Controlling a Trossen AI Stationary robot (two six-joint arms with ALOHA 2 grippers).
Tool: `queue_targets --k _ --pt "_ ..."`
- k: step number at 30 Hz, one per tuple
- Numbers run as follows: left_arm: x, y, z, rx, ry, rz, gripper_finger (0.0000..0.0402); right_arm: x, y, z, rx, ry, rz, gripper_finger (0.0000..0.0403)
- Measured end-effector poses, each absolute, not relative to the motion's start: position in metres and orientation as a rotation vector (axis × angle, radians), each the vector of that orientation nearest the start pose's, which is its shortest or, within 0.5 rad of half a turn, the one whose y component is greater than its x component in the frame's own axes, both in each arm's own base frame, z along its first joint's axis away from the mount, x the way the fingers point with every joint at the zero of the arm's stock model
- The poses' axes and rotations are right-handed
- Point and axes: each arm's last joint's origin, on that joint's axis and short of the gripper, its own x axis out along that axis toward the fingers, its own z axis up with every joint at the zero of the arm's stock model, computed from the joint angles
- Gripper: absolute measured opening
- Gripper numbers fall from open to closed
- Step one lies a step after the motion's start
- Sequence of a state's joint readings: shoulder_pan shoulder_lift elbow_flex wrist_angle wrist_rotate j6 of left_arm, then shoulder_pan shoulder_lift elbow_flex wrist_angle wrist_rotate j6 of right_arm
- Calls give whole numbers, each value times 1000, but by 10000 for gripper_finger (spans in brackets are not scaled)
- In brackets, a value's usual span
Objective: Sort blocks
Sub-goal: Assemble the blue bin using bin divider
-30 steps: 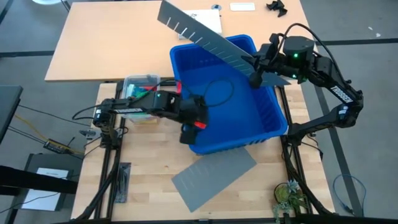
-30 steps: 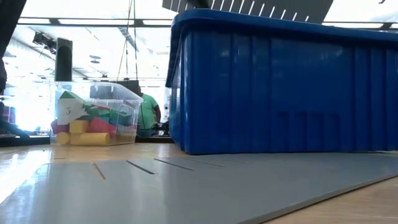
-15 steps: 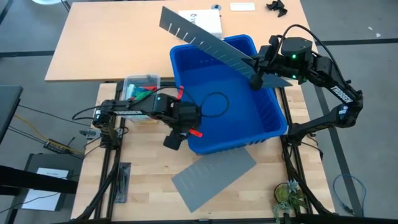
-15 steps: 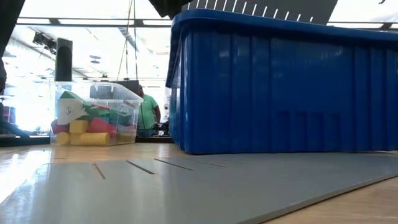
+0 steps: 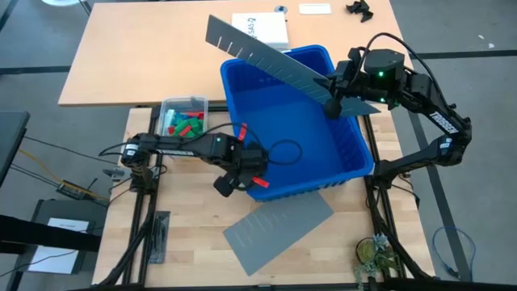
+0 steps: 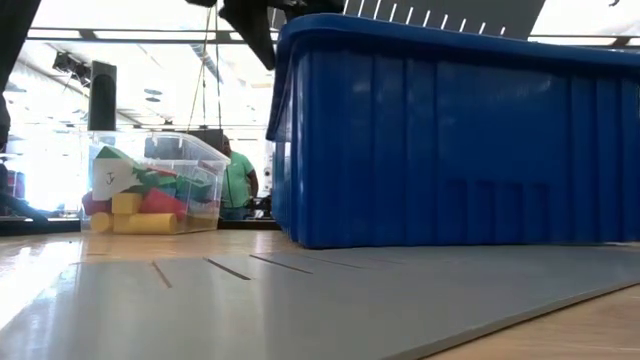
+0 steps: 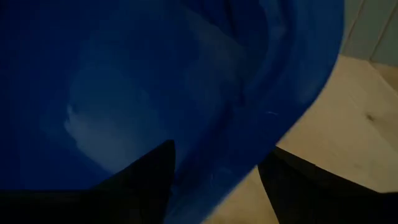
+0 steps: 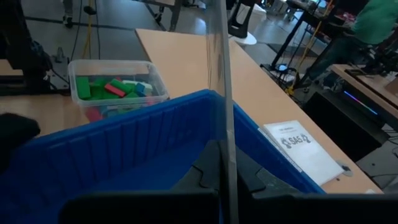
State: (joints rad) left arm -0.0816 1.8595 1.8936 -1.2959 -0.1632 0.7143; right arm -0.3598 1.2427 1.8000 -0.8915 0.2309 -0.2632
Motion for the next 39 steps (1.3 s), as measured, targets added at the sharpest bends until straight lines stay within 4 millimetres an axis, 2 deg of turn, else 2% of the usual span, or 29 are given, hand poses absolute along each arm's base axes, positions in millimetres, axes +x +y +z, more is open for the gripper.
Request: queue_targets --k 3,5,8,12,21,29,34,39 --pt "369 -25 322 781 1234 -385 234 186 -77 502 -231 414 -537 2" --pt "371 -25 314 751 1246 -321 230 186 -77 502 -232 414 -537 2" --pt "372 -24 307 740 1260 -287 209 186 -77 502 -232 415 -537 2" --pt "376 -28 305 812 1216 -275 159 187 -77 503 -233 412 -538 2" --pt "383 -47 308 928 1138 -134 101 187 -77 503 -233 406 -539 2" --pt "392 -51 313 911 1041 -64 98 188 -78 507 -228 357 -551 2" --pt "400 -45 318 921 964 -48 96 188 -78 507 -228 359 -551 2" --pt "413 -38 328 875 799 -26 95 188 -78 508 -227 356 -552 2"
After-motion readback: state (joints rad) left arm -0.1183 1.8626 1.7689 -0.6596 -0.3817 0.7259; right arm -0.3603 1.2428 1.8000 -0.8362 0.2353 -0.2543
